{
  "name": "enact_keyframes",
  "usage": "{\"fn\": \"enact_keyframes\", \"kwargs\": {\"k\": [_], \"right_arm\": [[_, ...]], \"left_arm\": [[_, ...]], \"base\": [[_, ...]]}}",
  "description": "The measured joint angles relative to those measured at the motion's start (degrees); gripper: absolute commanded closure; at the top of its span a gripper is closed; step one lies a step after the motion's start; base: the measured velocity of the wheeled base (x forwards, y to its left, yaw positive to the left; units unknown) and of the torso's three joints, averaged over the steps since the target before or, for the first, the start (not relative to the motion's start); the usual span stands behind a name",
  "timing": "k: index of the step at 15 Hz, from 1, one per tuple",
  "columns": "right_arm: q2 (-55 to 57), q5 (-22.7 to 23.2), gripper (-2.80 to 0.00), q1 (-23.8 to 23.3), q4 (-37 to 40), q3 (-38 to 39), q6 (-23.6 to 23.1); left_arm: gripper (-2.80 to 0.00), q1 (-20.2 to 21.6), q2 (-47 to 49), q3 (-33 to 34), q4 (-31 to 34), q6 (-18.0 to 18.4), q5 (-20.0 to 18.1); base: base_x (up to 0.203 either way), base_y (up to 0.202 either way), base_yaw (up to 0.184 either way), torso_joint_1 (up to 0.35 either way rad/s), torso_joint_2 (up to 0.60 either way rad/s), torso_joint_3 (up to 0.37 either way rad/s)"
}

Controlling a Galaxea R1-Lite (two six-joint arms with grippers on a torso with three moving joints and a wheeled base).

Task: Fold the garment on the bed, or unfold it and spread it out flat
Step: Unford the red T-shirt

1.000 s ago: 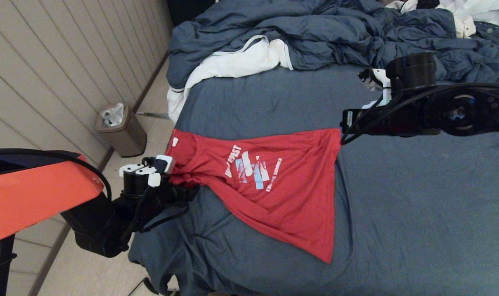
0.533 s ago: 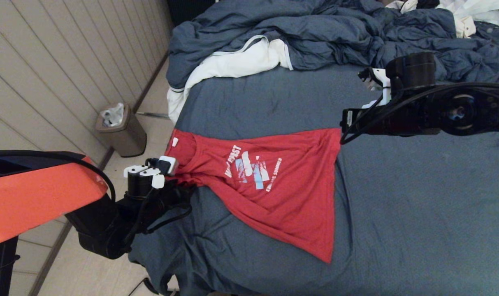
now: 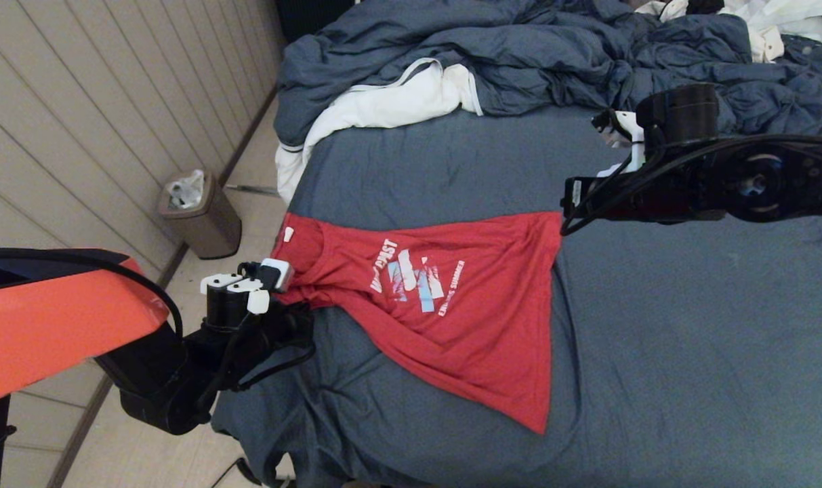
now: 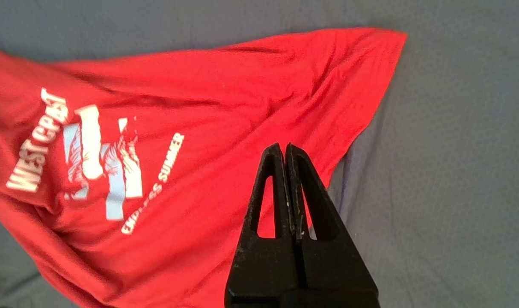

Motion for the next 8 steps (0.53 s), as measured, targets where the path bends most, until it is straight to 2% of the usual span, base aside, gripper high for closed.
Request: {"fn": "enact_keyframes", "kwargs": {"k": [2, 4, 8], "right_arm": [[0.0, -0.1, 0.0, 0.0, 0.0, -0.3, 0.0], [0.0, -0.1, 0.0, 0.0, 0.1, -0.3, 0.0], [-0.2, -0.1, 0.0, -0.1, 0.0, -0.3, 0.1]], "left_arm": [[0.0, -0.9, -1.7, 1.1, 0.4, 0.0, 0.8], [0.0, -1.3, -4.8, 1.8, 4.5, -0.3, 0.8], [0.0, -4.0, -16.1, 1.8, 22.6, -4.7, -2.4]], "base": [[0.0, 0.0, 0.0, 0.0, 0.0, 0.0], [0.0, 0.0, 0.0, 0.0, 0.0, 0.0], [0.0, 0.0, 0.0, 0.0, 0.0, 0.0]]}}
